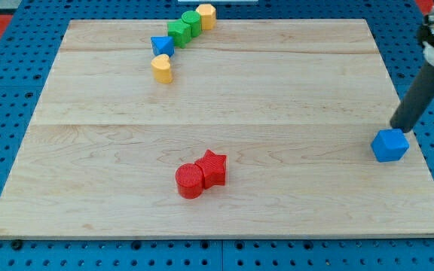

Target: Move blue blocks towards bottom right

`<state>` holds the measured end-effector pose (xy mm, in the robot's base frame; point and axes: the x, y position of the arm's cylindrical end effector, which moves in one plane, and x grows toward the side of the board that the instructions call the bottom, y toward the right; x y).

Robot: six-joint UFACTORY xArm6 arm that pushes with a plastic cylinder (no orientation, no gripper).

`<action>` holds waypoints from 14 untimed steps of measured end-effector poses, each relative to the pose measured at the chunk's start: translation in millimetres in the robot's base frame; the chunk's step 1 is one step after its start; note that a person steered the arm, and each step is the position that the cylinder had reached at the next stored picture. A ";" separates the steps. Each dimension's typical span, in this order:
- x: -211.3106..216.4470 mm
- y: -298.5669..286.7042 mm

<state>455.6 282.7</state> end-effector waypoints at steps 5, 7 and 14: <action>-9.4 -41.3; 71.4 -73.5; -180.3 -490.3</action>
<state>275.3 -207.6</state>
